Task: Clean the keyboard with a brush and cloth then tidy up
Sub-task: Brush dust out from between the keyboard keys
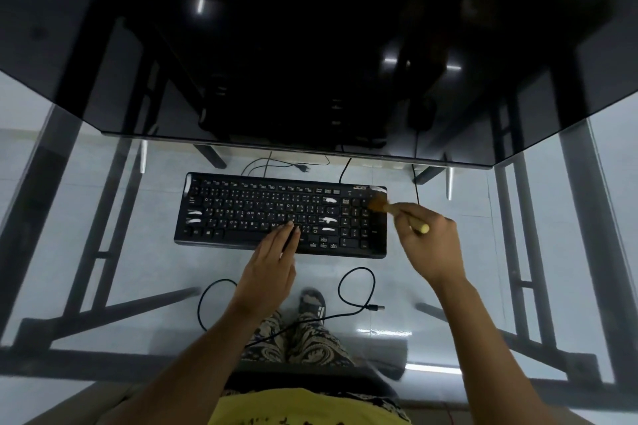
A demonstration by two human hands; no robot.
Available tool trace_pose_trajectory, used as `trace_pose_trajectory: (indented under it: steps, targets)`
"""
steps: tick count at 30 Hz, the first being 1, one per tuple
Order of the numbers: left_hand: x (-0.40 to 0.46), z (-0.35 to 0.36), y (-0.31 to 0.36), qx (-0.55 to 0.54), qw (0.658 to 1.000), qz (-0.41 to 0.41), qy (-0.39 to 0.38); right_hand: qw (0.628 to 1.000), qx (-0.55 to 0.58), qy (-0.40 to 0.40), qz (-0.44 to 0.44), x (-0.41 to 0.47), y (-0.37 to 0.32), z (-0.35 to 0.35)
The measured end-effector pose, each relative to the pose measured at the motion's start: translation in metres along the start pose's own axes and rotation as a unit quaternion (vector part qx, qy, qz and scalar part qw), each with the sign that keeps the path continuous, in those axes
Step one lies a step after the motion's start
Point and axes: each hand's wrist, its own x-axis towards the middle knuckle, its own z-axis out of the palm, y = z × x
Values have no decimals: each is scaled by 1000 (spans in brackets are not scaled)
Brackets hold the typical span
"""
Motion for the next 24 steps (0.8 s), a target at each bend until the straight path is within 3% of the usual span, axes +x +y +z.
trace_pose_trajectory:
  steps: [2,6,7,10,11,14,15,18,19,22,24]
  targets:
    - [0,0,-1,-2,1000,1,-2,998,16,-59,-9,-9,-3,4]
    - [-1,-1,0,-6,1000,-3,-9,997,-52,62,12,-24,4,8]
    - [-1,-1,0,-4,1000,-3,-11,998,-50,37,13,-28,5,8]
    - [-3,-1,0,-1,1000,-2,-7,988,-27,-135,73,-41,-2,10]
    - [-4,-1,-1,0,1000,-2,-7,988,-10,-132,83,-45,-3,9]
    - [-8,-1,-3,4,1000,4,-11,998,9,22,53,-51,-1,7]
    - [-10,-1,-4,7,1000,7,-11,999,-2,29,44,-52,-1,7]
    - [-17,-3,-8,16,1000,10,-12,993,-8,-94,64,-53,1,7]
    - [-18,-3,-10,18,1000,9,-10,993,-2,-93,73,-54,1,6]
    - [-24,-5,-17,32,999,11,2,998,-22,45,45,-59,4,6]
    - [-29,-7,-21,45,999,17,5,999,-12,2,48,-64,-1,11]
